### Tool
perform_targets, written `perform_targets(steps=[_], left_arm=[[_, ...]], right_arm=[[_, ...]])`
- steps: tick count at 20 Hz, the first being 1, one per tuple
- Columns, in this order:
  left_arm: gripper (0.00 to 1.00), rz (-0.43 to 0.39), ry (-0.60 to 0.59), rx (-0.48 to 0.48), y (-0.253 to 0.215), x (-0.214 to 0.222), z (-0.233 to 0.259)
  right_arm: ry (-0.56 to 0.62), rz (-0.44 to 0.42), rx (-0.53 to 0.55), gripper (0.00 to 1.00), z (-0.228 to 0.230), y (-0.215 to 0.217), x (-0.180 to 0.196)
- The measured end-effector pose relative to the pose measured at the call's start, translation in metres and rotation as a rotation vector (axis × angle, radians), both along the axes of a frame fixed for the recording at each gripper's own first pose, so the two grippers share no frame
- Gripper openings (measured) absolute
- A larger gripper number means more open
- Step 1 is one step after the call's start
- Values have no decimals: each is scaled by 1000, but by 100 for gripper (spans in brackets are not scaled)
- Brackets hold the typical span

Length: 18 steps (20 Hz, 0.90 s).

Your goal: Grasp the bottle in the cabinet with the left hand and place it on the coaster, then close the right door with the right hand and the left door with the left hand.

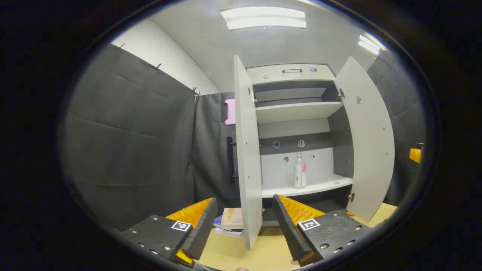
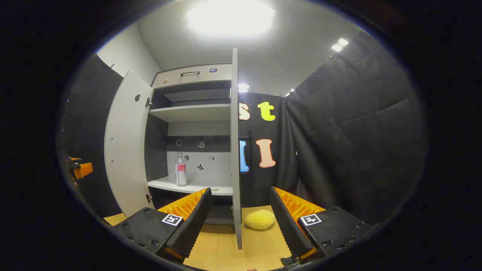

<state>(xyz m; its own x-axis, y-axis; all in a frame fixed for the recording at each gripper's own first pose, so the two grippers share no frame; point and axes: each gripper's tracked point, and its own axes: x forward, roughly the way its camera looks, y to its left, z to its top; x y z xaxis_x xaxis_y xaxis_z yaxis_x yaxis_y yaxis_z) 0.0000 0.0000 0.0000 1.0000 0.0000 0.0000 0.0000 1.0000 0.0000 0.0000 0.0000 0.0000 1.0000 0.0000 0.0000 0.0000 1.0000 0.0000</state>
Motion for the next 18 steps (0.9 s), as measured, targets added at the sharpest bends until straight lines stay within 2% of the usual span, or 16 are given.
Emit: perform_targets(steps=[10, 18], left_arm=[[87, -3, 5, 9, -4, -2, -3], [87, -29, -25, -29, -28, 1, 7]], right_arm=[[0, 9, -2, 97, -4, -2, 4], [9, 29, -7, 98, -11, -12, 11]])
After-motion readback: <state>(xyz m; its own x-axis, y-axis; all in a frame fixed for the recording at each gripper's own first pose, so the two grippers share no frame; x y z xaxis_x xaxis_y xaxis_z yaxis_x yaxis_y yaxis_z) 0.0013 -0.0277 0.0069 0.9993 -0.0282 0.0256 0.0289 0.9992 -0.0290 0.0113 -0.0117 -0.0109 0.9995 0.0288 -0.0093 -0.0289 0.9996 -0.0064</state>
